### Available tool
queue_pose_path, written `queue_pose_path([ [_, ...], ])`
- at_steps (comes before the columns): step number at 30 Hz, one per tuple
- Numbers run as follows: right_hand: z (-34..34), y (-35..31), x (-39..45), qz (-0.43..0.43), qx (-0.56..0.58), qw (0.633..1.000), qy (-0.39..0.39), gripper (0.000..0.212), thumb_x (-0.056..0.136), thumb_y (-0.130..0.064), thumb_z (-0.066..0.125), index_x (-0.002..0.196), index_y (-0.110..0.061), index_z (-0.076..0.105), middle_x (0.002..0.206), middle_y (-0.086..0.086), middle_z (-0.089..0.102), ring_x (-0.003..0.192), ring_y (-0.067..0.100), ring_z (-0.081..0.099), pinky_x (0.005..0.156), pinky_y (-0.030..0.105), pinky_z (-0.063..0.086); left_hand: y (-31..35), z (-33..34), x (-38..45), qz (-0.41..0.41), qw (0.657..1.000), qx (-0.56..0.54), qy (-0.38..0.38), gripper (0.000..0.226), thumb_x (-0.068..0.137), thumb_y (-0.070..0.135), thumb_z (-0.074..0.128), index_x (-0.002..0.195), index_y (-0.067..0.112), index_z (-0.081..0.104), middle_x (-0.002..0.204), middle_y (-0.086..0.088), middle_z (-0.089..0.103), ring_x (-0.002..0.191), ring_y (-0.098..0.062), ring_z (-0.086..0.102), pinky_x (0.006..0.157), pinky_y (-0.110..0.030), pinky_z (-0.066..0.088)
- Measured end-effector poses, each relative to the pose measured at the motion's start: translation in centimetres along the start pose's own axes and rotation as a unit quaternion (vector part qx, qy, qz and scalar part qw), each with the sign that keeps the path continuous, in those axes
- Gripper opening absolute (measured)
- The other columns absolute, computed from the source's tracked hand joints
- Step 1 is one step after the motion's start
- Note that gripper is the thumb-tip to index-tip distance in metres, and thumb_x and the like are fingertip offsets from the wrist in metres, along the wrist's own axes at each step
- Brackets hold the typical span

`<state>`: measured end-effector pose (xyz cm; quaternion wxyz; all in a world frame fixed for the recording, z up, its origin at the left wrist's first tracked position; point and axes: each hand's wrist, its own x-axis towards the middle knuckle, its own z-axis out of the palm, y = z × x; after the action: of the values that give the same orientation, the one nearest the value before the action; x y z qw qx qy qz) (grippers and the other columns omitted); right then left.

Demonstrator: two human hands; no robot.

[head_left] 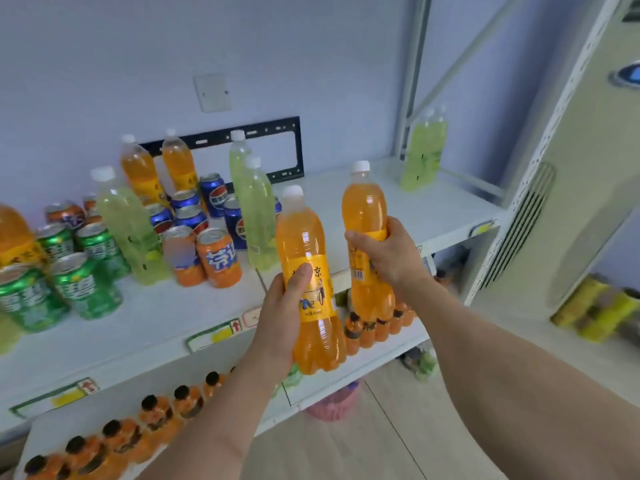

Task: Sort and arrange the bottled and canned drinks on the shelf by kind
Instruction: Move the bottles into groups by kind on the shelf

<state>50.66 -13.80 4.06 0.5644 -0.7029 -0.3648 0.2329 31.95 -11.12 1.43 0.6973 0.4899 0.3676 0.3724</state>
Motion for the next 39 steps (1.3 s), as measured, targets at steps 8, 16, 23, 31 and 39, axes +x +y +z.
queue_pose_path([
  [8,-5.1,2.4,13.3,0.000,0.026,1.000,-0.017,0.065,0.069,-0.052,0.081,0.120,-0.027,0.051,0.103,-0.003,0.068,0.091,0.020,0.068,0.081,0.047,0.057,-0.1,8.9,11.4,0.012,1.000,0.003,0.000,0.054,0.069,0.061,0.063,0.113,0.030,0.061,0.102,-0.002,0.075,0.093,-0.024,0.073,0.084,-0.048,0.058],
  [16,-7.0,3.1,26.0,0.007,0.052,0.996,-0.065,0.056,0.075,-0.036,0.082,0.120,-0.023,0.050,0.104,-0.001,0.066,0.092,0.019,0.066,0.072,0.035,0.055,1.2,13.6,21.8,0.010,0.999,0.002,0.037,0.055,0.066,0.063,0.062,0.112,0.033,0.059,0.106,-0.003,0.072,0.095,-0.025,0.072,0.083,-0.047,0.057],
  [23,-7.4,5.0,35.5,-0.013,0.060,0.990,-0.128,0.058,0.075,-0.035,0.083,0.120,-0.029,0.047,0.108,-0.002,0.064,0.095,0.018,0.064,0.073,0.033,0.054,1.6,16.5,27.6,0.036,0.994,0.030,0.096,0.062,0.061,0.053,0.086,0.110,0.024,0.061,0.098,-0.008,0.074,0.086,-0.028,0.074,0.070,-0.044,0.061],
  [31,-5.5,6.9,42.1,-0.023,0.089,0.973,-0.210,0.074,0.069,-0.036,0.085,0.132,-0.030,0.046,0.115,-0.001,0.063,0.101,0.022,0.064,0.079,0.040,0.057,0.9,19.2,31.3,0.045,0.973,0.054,0.219,0.052,0.066,0.054,0.078,0.110,0.032,0.059,0.105,-0.003,0.072,0.094,-0.027,0.071,0.087,-0.056,0.056],
  [39,-4.2,8.7,44.1,-0.020,0.097,0.971,-0.218,0.075,0.073,-0.035,0.083,0.136,-0.030,0.043,0.116,-0.002,0.061,0.101,0.021,0.063,0.080,0.041,0.058,0.1,19.3,33.4,0.061,0.960,0.076,0.261,0.040,0.075,0.041,0.077,0.109,0.031,0.061,0.100,-0.001,0.074,0.091,-0.023,0.072,0.088,-0.053,0.056],
])
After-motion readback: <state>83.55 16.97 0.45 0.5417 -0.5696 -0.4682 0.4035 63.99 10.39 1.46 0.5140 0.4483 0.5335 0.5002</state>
